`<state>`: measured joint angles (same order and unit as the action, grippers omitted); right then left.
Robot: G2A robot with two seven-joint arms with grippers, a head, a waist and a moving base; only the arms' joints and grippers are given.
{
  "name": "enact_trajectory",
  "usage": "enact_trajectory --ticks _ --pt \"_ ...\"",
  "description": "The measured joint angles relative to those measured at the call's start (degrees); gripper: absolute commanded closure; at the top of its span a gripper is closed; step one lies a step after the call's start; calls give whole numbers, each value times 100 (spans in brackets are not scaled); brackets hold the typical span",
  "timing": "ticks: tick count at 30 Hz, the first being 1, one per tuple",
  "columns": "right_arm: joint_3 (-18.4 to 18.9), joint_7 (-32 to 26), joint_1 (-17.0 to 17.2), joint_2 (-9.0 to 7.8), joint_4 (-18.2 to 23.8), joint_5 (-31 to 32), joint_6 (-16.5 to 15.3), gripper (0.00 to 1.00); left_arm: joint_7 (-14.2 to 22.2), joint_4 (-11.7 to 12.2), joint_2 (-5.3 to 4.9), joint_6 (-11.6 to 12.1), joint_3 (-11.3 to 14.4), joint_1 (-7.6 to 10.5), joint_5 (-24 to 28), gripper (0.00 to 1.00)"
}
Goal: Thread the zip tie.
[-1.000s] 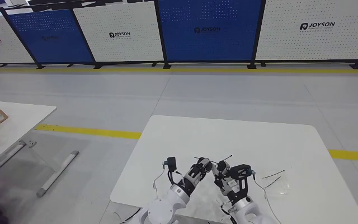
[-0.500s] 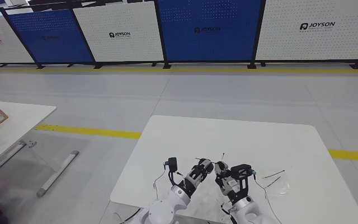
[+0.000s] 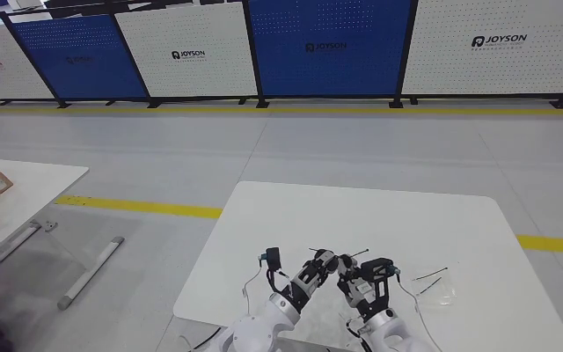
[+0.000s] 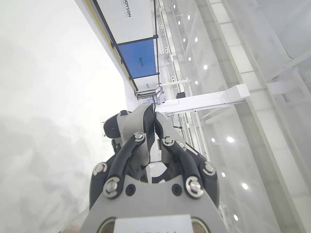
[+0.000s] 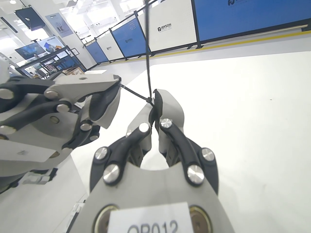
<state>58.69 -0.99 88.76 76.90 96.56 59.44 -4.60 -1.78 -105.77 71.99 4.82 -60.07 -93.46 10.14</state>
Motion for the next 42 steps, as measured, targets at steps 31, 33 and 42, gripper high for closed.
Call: enact_trajectory --ticks 31,33,42 --pt "210 128 228 -61 129 -6 -214 76 56 62 -3 70 -66 -37 -16 100" --pt "220 132 232 -66 142 -2 -243 74 56 67 -4 30 -50 -36 -83 100" --pt "178 71 203 -68 152 55 -247 71 49 62 -3 -11 -30 -35 -162 100"
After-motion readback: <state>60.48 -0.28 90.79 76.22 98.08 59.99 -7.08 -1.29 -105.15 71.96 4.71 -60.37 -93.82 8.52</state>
